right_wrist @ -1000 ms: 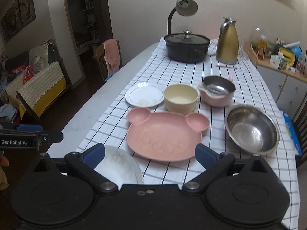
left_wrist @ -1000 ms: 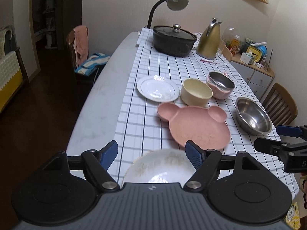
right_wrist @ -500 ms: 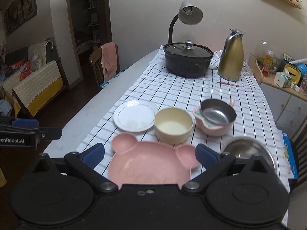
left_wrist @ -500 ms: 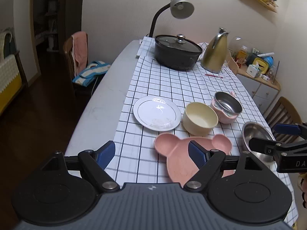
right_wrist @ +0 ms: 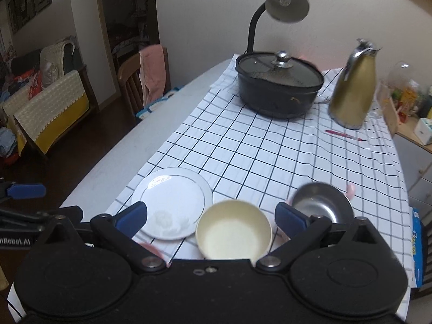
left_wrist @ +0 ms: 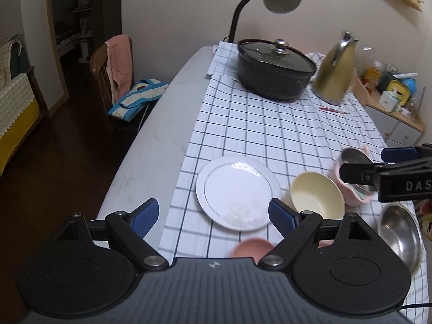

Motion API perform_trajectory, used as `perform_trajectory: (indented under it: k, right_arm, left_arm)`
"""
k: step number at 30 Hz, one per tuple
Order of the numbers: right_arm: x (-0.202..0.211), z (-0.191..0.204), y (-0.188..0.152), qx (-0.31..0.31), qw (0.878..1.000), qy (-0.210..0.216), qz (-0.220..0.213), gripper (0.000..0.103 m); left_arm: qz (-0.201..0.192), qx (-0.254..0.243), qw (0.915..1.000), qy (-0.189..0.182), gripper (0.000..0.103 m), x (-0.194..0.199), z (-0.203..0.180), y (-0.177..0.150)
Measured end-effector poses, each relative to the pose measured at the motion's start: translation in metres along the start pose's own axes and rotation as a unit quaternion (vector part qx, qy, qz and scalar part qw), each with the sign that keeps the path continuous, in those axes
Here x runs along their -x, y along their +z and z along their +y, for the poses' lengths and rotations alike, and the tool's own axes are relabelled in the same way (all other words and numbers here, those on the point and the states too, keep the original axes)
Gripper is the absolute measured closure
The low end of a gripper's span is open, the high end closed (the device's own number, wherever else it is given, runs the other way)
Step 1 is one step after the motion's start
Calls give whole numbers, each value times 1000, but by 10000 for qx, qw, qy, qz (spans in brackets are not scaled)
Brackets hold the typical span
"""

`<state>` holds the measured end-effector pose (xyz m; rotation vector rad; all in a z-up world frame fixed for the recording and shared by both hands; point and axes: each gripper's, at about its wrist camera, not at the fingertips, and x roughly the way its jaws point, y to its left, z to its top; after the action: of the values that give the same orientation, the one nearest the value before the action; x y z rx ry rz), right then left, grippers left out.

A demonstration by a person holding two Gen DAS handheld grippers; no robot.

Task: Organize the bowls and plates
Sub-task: 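Move both grippers to the rim of the small plain white plate, then close both grippers on the rim of the small white plate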

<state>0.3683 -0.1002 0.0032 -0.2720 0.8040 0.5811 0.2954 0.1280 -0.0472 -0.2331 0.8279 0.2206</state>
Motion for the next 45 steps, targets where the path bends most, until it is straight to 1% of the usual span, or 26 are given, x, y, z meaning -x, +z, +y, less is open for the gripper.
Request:
perform_trajectory:
  k: [6, 9, 10, 12, 16, 19, 21, 25, 26, 27, 28, 30, 32, 33, 35, 36, 37, 38, 42, 45]
  right_arm:
    - [-51, -15, 25, -11, 9992, 143, 364, 3]
    - [-77, -18, 33, 15, 9981, 206, 589, 3]
    - [-86, -19, 34, -1, 9975, 234, 666, 4]
    - [-103, -22, 38, -52, 9963, 298, 802, 5]
    - [-137, -26, 42, -141, 9932, 354, 1096, 12]
    - [-159, -28, 44, -202, 9893, 434, 1377, 19]
    - [-170, -27, 44, -232, 9861, 509, 1567, 20]
    - [-186, -24, 43, -244, 9805, 685, 1826, 28]
    - [-189, -24, 42, -271, 9792, 719, 1879, 30]
    - [-192, -24, 42, -304, 9780, 757, 1918, 30]
    - [-195, -26, 43, -340, 9774, 797, 1930, 31]
    - [-199, -28, 44, -367, 9771, 844, 1920, 37]
    - [-203, -30, 43, -375, 9749, 964, 1973, 45]
    - [-204, -31, 43, -392, 9738, 1003, 2005, 47]
    - [-207, -34, 42, -404, 9728, 1001, 2050, 54]
    - [-208, -35, 42, -429, 9721, 1022, 2068, 56]
    - [-209, -36, 42, -467, 9710, 1062, 2091, 62]
    - [-209, -37, 42, -503, 9699, 1104, 2109, 68]
    - [-208, -40, 41, -535, 9678, 1199, 2149, 74]
    - [-210, -41, 39, -577, 9658, 1279, 2179, 79]
  left_arm:
    - [315, 246, 9991, 120, 14, -43, 4, 14]
    - [398, 378, 9978, 371, 14, -64, 8, 16]
    - [419, 414, 9974, 412, 14, -69, 9, 17]
    - [585, 527, 9960, 421, 14, -85, 12, 19]
    - [981, 893, 9903, 422, 14, -117, 23, 17]
    - [1160, 1069, 9866, 420, 14, -132, 29, 15]
    - [1284, 1215, 9835, 381, 14, -140, 31, 15]
    - [1452, 1517, 9774, 234, 15, -153, 34, 12]
    - [1438, 1540, 9773, 206, 18, -154, 33, 12]
    - [1378, 1531, 9783, 213, 27, -153, 32, 12]
    - [1328, 1503, 9793, 258, 32, -153, 30, 13]
    - [1385, 1591, 9772, 227, 32, -156, 30, 13]
    - [1464, 1696, 9743, 217, 42, -159, 33, 10]
    - [1508, 1738, 9730, 187, 50, -161, 33, 9]
    - [1550, 1791, 9715, 107, 53, -164, 34, 9]
    - [1550, 1820, 9710, 69, 58, -164, 34, 9]
    - [1556, 1857, 9702, 36, 62, -165, 34, 9]
    - [1574, 1894, 9692, -2, 63, -165, 34, 9]
    - [1668, 2052, 9643, -122, 71, -170, 36, 8]
    - [1664, 2205, 9608, -230, 74, -170, 41, 5]
